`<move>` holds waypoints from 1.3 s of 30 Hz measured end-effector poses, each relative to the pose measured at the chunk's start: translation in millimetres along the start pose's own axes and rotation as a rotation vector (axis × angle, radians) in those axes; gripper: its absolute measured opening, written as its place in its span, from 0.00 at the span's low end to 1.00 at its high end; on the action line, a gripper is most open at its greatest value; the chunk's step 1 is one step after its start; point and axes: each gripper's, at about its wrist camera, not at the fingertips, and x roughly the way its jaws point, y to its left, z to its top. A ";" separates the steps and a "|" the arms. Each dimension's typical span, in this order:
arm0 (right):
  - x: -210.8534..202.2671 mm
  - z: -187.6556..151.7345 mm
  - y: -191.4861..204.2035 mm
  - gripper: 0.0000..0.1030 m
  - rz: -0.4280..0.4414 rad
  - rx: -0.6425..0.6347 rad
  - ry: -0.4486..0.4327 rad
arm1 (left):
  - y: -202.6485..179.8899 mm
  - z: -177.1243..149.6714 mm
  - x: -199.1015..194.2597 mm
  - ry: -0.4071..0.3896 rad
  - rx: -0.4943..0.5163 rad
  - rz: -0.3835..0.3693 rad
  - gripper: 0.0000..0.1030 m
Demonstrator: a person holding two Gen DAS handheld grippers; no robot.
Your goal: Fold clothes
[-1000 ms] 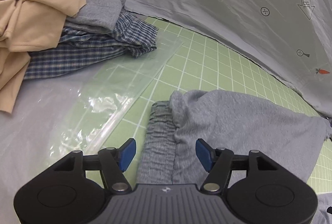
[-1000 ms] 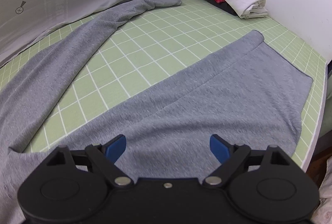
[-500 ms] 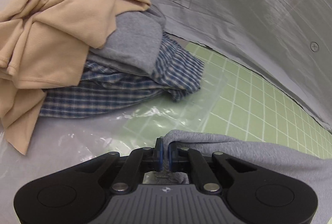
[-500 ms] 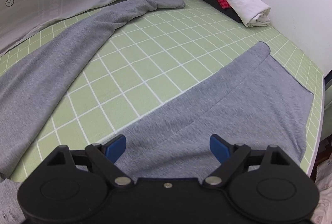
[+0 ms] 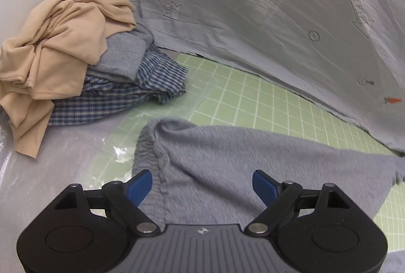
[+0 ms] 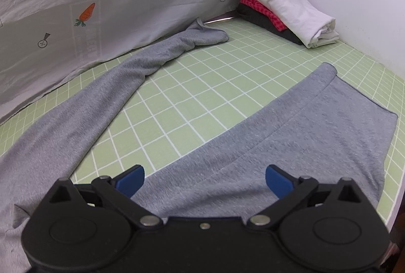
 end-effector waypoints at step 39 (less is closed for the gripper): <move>267.4 242.1 -143.7 0.84 0.169 0.130 0.128 | -227.6 -51.3 92.2 0.251 -0.317 0.243 0.82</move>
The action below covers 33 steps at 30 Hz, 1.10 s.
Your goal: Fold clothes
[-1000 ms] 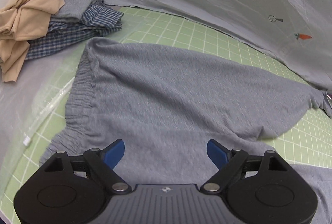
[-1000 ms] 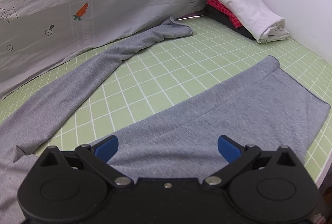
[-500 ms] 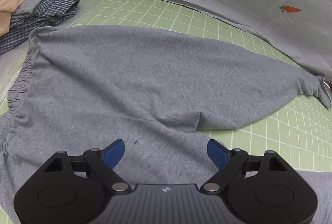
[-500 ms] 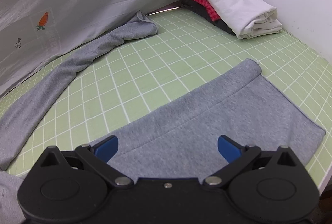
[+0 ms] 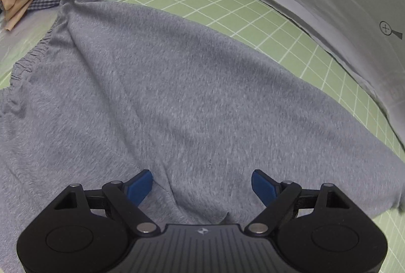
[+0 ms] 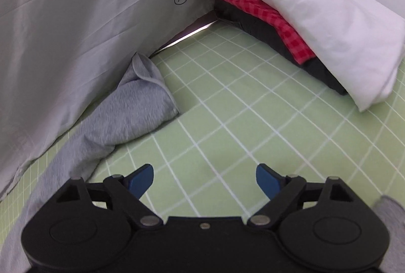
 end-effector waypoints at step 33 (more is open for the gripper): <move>-68.7 37.2 -61.2 0.04 -0.193 -0.175 -0.032 | 29.5 -2.8 -37.2 0.015 0.055 -0.029 0.07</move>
